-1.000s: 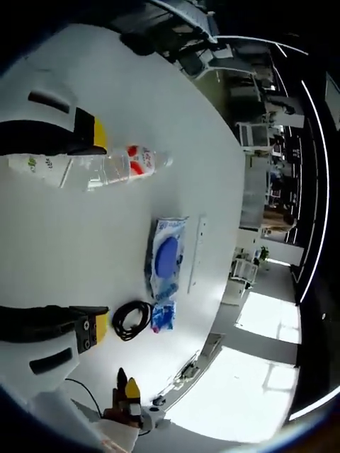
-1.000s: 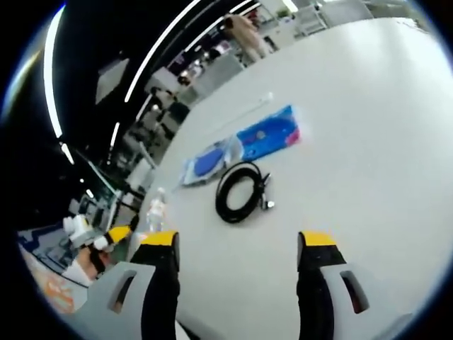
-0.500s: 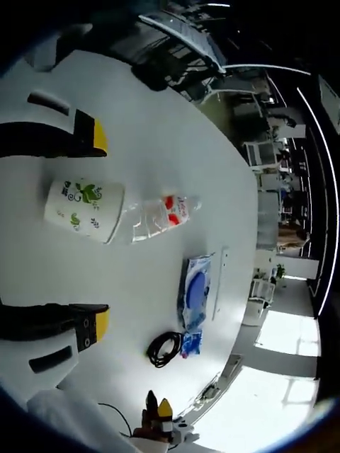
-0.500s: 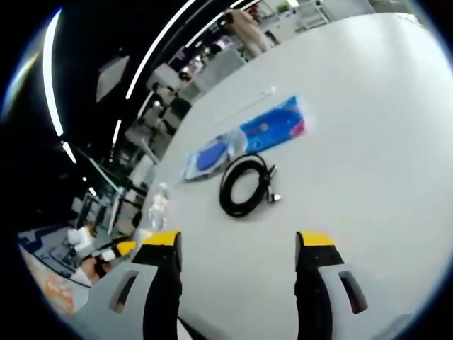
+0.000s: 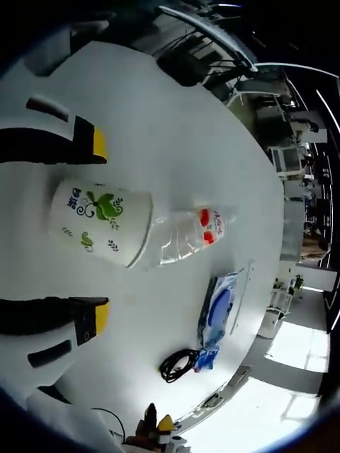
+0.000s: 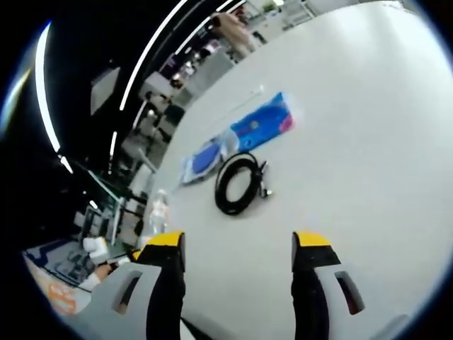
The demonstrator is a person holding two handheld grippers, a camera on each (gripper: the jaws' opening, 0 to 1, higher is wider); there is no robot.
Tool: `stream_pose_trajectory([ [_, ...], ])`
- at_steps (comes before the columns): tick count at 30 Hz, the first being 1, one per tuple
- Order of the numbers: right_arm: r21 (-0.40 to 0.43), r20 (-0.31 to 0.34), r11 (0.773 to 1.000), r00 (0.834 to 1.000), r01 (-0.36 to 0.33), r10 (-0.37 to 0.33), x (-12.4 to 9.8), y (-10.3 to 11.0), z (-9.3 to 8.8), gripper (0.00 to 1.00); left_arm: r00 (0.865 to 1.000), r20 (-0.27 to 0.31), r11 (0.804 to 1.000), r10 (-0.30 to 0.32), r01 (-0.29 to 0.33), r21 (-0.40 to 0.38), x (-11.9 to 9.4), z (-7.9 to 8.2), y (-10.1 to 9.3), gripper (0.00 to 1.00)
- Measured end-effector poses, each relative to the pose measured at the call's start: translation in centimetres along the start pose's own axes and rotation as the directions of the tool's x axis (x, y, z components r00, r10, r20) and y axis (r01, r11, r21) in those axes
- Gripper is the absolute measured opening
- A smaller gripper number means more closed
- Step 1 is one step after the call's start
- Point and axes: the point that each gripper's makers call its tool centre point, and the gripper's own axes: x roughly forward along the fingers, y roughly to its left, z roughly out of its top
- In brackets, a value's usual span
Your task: Arrange the tabletop items into an orderly group along one side of the table until the central work area is clear of visible clutter.
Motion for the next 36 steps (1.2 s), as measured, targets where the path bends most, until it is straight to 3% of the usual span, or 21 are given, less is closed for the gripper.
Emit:
stream_pose_trajectory([
  [3,0.011,-0.002,1.000,1.000,0.000,0.000,0.1,-0.1,-0.1,0.58,1.000,-0.014,1.000,-0.024,0.024,-0.006,0.2,-0.4,-0.3,0.68],
  [8,0.018,-0.011,1.000,1.000,-0.001,0.001,0.1,-0.1,-0.4,0.57,1.000,-0.029,1.000,-0.005,0.005,0.014,0.1,-1.3,-0.1,0.41],
  [14,0.042,-0.016,0.999,1.000,-0.004,0.005,0.3,-0.3,-0.7,0.56,1.000,-0.013,0.999,-0.016,0.017,0.032,0.0,-1.4,-0.7,0.39],
  [19,0.046,-0.014,0.999,1.000,-0.002,0.002,0.2,-0.5,-0.6,0.55,0.994,0.053,0.996,-0.092,0.093,0.001,-0.6,-0.5,-2.3,0.38],
  [24,0.054,-0.016,0.999,1.000,-0.002,0.003,0.2,-0.6,-0.6,0.55,0.985,0.075,0.988,-0.153,0.151,0.030,-1.2,-0.2,-4.0,0.38],
  [27,0.055,-0.016,0.998,1.000,-0.005,0.006,0.2,-0.5,-0.6,0.55,0.966,0.119,0.973,-0.230,0.224,0.060,-1.6,0.7,-6.2,0.38],
  [32,0.059,-0.029,0.998,0.999,-0.029,0.031,0.4,0.1,-0.9,0.55,0.920,0.168,0.935,-0.353,0.343,0.086,-1.8,2.7,-10.6,0.38],
  [35,0.079,-0.039,0.995,0.997,-0.059,0.062,0.5,0.7,-1.4,0.55,0.874,0.191,0.895,-0.447,0.434,0.105,-1.5,4.2,-13.4,0.38],
  [36,0.088,-0.043,0.994,0.996,-0.071,0.075,0.6,1.0,-1.5,0.55,0.864,0.190,0.885,-0.466,0.451,0.117,-1.5,4.5,-14.1,0.38],
])
